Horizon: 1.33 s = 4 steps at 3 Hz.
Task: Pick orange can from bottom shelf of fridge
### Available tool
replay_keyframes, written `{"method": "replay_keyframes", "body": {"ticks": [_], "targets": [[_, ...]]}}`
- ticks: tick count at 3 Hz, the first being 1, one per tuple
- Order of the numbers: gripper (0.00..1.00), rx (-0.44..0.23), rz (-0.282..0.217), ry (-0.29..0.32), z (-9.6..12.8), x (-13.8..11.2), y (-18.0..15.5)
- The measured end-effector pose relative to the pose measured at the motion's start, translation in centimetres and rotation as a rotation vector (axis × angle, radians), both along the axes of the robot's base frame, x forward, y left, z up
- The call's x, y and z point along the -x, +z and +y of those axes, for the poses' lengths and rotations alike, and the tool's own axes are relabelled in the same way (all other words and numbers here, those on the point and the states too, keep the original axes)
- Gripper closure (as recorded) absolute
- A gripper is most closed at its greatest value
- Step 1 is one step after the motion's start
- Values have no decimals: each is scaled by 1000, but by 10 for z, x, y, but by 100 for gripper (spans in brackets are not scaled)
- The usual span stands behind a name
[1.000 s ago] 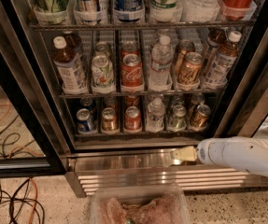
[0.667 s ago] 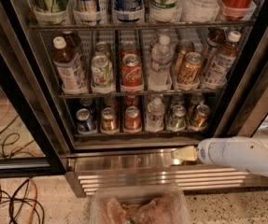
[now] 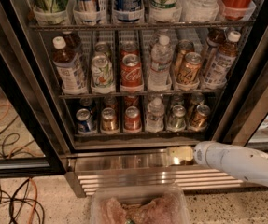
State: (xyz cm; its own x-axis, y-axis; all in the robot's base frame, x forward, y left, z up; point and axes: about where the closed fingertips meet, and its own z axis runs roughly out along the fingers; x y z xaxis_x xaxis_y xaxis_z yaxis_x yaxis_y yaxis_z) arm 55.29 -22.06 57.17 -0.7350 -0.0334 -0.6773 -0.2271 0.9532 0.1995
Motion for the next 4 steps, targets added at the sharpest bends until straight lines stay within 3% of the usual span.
{"method": "replay_keyframes", "body": {"ticks": [1, 2, 4], "targets": [[10, -41, -46, -27, 2, -11, -3], [21, -40, -108, -46, -1, -19, 3], [24, 7, -204, -87, -19, -26, 19]]}}
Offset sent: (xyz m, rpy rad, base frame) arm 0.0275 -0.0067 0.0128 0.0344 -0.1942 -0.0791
